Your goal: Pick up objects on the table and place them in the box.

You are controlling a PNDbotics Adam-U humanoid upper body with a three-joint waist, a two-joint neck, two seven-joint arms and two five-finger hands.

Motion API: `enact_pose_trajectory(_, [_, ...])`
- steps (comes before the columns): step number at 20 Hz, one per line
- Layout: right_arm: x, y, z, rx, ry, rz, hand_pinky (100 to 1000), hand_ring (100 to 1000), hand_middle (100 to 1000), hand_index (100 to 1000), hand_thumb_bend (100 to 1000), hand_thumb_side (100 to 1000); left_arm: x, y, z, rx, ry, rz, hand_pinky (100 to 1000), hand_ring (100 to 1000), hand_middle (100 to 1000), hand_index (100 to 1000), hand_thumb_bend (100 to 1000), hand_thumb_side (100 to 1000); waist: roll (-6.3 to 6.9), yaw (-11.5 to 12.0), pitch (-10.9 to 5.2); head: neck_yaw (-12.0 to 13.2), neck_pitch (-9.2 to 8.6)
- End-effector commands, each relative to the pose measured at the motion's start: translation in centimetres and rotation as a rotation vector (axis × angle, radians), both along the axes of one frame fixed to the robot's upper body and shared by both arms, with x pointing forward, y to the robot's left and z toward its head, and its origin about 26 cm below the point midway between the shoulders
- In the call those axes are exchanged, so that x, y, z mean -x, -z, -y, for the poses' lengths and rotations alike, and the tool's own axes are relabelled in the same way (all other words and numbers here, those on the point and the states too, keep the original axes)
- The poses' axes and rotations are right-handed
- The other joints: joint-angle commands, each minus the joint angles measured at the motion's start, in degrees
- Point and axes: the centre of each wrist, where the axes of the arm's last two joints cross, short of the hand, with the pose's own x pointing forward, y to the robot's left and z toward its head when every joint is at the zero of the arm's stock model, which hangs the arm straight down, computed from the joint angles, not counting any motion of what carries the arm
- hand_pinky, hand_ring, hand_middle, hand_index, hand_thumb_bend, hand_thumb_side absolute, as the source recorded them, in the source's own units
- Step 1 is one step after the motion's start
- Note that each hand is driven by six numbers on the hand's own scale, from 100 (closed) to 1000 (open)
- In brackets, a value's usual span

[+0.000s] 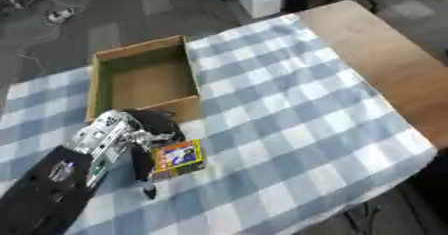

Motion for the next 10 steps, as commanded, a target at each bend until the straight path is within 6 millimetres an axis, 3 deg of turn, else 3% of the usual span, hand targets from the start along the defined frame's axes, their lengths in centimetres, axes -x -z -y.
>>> enact_pose_trajectory(1, [0.09,-1.16,0.24,0.024,0.000,0.029,373,317,347,568,100,1000,-0.12,0.40,-0.68,-0.017,0.008,0.021,289,570,750,902,689,364,-0.27,0.03,-0.26,-0.54,-0.40])
enact_pose_trajectory(2, [0.09,-1.15,0.24,0.024,-0.001,0.029,374,318,347,568,100,1000,-0.11,0.42,-0.72,-0.015,0.019,0.031,200,489,655,868,595,369,-0.27,0.03,-0.26,-0.54,-0.37])
enact_pose_trajectory(3, [0.09,-1.15,0.25,0.024,-0.001,0.029,374,318,347,568,100,1000,-0.11,0.45,-0.78,-0.013,0.028,0.042,200,489,655,868,595,369,-0.27,0.03,-0.27,-0.54,-0.34])
enact_pose_trajectory(4, [0.10,-1.15,0.25,0.023,-0.001,0.029,375,318,347,568,100,1000,-0.12,0.43,-0.82,-0.008,0.036,0.054,138,418,566,817,454,375,-0.28,0.04,-0.27,-0.55,-0.30])
enact_pose_trajectory(5, [0.10,-1.15,0.26,0.022,-0.001,0.030,374,318,347,568,100,1000,-0.13,0.45,-0.88,-0.002,0.041,0.065,157,448,600,841,518,369,-0.28,0.05,-0.27,-0.55,-0.28])
enact_pose_trajectory(6, [0.10,-1.14,0.26,0.022,-0.001,0.030,375,318,347,568,100,1000,-0.14,0.48,-0.92,0.004,0.045,0.075,100,340,486,743,276,394,-0.29,0.05,-0.27,-0.55,-0.26])
enact_pose_trajectory(7, [0.10,-1.14,0.26,0.023,-0.001,0.030,375,318,347,568,100,1000,-0.15,0.49,-0.96,0.013,0.048,0.085,100,311,479,735,254,399,-0.29,0.06,-0.27,-0.55,-0.24])
enact_pose_trajectory(8, [0.11,-1.13,0.26,0.023,-0.001,0.030,375,318,347,567,100,1000,-0.16,0.53,-0.99,0.021,0.049,0.094,100,291,432,681,100,474,-0.30,0.07,-0.26,-0.55,-0.22])
enact_pose_trajectory(9, [0.11,-1.13,0.26,0.023,-0.001,0.030,375,318,347,567,100,1000,-0.17,0.58,-1.02,0.028,0.049,0.100,100,304,446,703,123,441,-0.30,0.06,-0.26,-0.55,-0.21])
enact_pose_trajectory(10, [0.11,-1.13,0.26,0.023,-0.001,0.030,375,318,347,567,100,1000,-0.18,0.64,-1.04,0.033,0.050,0.105,100,268,407,651,100,574,-0.30,0.06,-0.26,-0.55,-0.21])
